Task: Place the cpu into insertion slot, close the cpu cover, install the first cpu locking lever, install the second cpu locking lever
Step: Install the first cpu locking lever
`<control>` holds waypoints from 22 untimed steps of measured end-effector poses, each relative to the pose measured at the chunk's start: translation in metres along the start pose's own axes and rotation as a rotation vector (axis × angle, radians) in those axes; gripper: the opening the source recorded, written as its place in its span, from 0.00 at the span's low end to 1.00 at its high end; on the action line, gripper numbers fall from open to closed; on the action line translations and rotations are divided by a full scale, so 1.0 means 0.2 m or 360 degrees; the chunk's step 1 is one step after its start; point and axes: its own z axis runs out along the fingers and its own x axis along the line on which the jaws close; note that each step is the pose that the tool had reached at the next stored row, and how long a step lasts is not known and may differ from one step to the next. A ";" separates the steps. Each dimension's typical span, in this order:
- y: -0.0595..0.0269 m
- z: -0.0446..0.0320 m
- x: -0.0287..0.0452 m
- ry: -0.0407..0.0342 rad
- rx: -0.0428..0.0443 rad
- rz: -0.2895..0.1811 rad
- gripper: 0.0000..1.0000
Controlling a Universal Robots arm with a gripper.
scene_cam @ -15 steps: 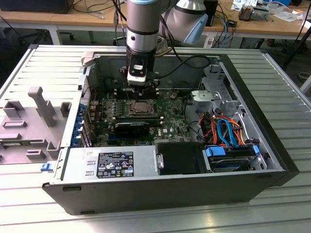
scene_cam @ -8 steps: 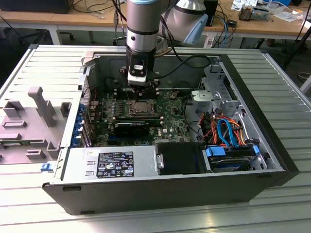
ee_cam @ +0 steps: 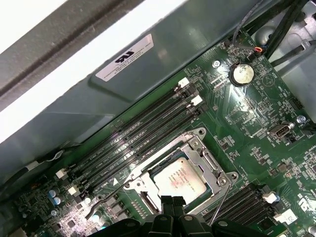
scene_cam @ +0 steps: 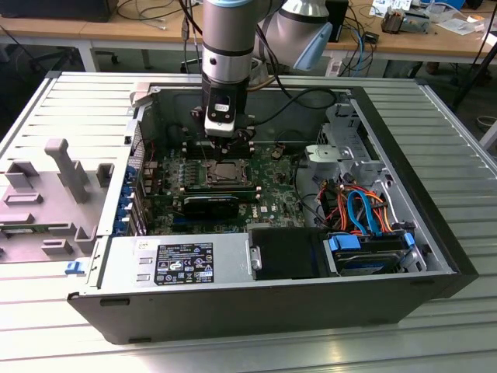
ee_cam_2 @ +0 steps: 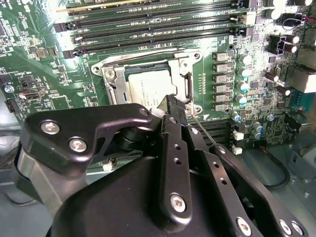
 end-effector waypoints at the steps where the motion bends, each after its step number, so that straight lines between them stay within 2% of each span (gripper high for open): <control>1: 0.000 0.000 0.000 0.0000 0.0000 -0.0003 0.11; 22: 0.000 0.000 0.000 -0.0002 0.0001 -0.0044 0.11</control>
